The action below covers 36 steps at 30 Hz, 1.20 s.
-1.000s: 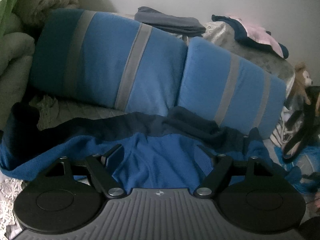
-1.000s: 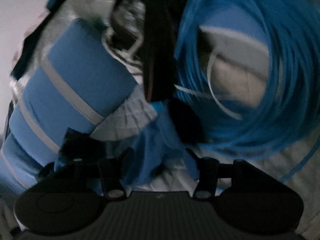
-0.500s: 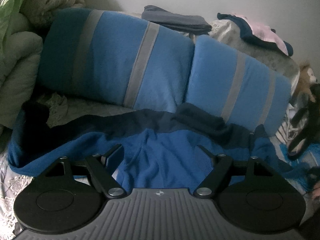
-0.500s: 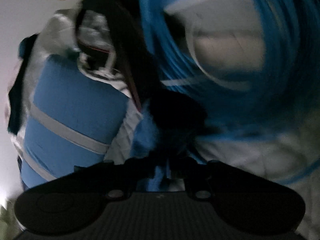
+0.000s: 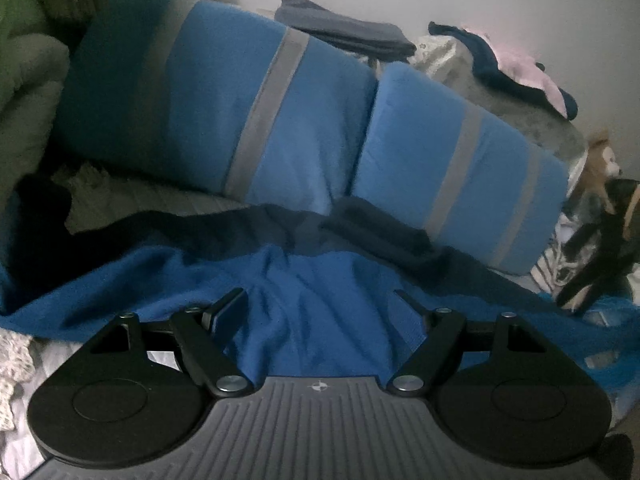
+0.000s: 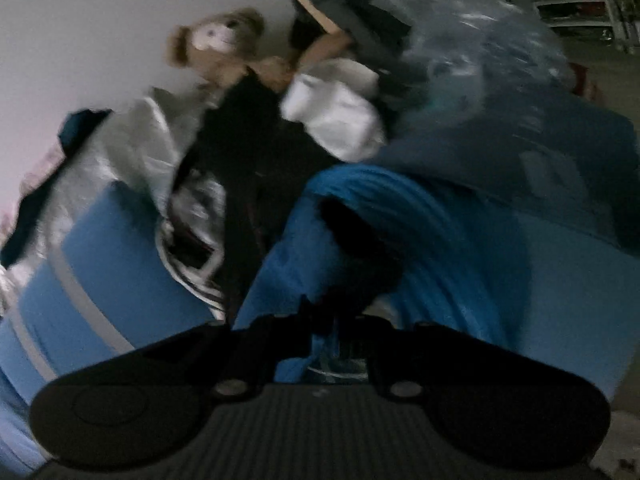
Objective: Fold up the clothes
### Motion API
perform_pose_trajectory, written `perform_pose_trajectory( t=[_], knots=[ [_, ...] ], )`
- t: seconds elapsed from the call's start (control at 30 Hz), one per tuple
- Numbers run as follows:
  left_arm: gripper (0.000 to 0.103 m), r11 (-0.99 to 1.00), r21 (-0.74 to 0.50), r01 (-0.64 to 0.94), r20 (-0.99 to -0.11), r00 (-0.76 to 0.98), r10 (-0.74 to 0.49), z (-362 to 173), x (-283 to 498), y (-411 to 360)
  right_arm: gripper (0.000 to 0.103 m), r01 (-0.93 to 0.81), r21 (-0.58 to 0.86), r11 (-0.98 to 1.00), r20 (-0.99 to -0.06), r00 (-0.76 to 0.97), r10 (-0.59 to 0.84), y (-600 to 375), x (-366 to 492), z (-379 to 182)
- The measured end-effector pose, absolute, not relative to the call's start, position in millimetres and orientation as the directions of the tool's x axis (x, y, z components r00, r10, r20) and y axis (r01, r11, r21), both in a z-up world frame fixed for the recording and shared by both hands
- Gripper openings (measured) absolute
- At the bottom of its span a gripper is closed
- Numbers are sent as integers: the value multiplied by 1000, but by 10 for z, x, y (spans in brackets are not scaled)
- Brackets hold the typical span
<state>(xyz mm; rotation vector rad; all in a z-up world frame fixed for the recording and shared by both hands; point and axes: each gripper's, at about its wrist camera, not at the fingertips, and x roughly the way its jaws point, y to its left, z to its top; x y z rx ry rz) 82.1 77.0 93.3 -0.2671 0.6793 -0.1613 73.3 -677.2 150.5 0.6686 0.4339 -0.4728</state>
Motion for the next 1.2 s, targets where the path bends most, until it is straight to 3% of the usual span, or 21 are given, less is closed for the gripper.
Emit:
perform_pose_trajectory(
  t=[0.3,0.57,0.6,0.63,0.7,0.97,1.2],
  knots=[
    [77,951,-298,80,-618,744,-256,844,818,674,12,666,473,577,-648,707,-284,-6802,558,1056],
    [77,951,-296,84,-624,738,-259,833,796,662,44,694,447,565,-677,675,-292,-6676,485,1002],
    [77,951,-297,85,-624,737,-261,833,792,660,53,696,436,570,-683,669,-295,-6638,483,1020],
    [77,951,-298,86,-623,737,-262,833,788,659,73,715,406,569,-696,646,-314,-6591,480,1039],
    [77,949,-302,89,-623,735,-267,826,778,651,83,745,337,576,-707,604,-368,-6470,456,1081],
    [77,946,-308,102,-607,744,-278,844,747,644,82,634,330,700,-717,650,-251,-5908,462,1172],
    [77,934,-338,115,-499,820,-281,1180,639,765,72,391,319,863,-680,729,-79,-5326,1049,1292]
  ],
)
